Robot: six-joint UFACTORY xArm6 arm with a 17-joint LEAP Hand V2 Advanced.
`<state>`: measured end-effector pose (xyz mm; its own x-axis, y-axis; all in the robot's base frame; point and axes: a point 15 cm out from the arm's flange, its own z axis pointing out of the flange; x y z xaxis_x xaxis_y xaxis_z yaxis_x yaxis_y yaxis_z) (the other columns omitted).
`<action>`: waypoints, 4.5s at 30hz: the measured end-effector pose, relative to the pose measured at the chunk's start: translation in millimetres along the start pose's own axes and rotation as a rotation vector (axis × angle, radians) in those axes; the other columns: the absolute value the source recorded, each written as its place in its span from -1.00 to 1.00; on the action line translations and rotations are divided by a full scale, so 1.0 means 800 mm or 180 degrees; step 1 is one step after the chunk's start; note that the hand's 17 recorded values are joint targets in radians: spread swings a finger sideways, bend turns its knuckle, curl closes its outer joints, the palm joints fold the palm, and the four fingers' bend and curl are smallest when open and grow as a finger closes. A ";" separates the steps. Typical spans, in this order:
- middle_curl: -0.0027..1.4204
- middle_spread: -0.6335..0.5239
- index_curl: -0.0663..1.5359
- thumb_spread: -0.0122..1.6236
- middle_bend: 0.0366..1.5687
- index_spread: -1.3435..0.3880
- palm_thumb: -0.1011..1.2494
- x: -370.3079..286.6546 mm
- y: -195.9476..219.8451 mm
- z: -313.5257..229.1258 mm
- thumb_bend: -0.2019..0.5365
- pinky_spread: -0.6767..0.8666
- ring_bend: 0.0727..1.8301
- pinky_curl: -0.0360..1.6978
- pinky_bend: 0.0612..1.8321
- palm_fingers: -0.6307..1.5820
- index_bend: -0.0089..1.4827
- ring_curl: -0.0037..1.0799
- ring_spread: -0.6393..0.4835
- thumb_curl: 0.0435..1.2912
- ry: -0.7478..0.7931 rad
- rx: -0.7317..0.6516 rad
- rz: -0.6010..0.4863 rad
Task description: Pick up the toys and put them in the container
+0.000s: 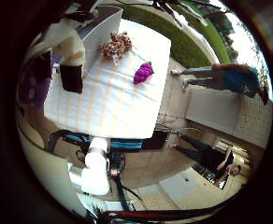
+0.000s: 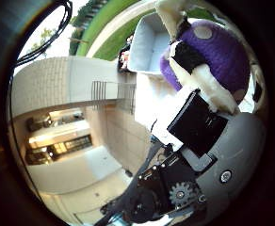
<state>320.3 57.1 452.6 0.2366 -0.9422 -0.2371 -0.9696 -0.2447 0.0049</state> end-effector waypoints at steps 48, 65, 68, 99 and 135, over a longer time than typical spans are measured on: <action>-0.46 0.17 -0.46 0.40 -0.80 0.02 0.35 0.228 -0.068 0.062 -0.53 0.46 -0.49 -0.54 -0.35 -0.44 -0.76 -0.43 0.61 -0.25 0.0472 -0.0749 0.0070; -0.52 0.17 -0.54 0.40 -0.82 0.09 0.33 0.374 -0.023 0.241 -0.52 0.44 -0.62 -0.63 -0.48 -0.38 -0.76 -0.45 0.58 -0.32 0.0726 -0.1169 0.0264; -0.52 0.16 -0.54 0.40 -0.82 0.10 0.33 0.390 -0.021 0.264 -0.52 0.44 -0.63 -0.63 -0.48 -0.38 -0.76 -0.45 0.58 -0.32 0.0746 -0.1272 0.0304; 0.28 -0.29 -0.57 0.32 0.41 -0.40 0.63 0.247 -0.005 0.125 -0.49 0.21 0.39 -0.20 0.47 0.49 -0.40 0.40 0.00 -0.12 0.0685 -0.0580 0.0170; 0.08 -0.10 0.07 0.46 -0.12 -0.22 0.33 -0.120 -0.260 0.172 -0.53 0.22 0.37 0.04 0.37 -0.37 -0.48 0.28 0.23 -0.12 0.0292 -0.0075 -0.0600</action>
<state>490.7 229.5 340.5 0.4195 -0.8958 -0.1466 -0.9061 -0.4230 -0.0081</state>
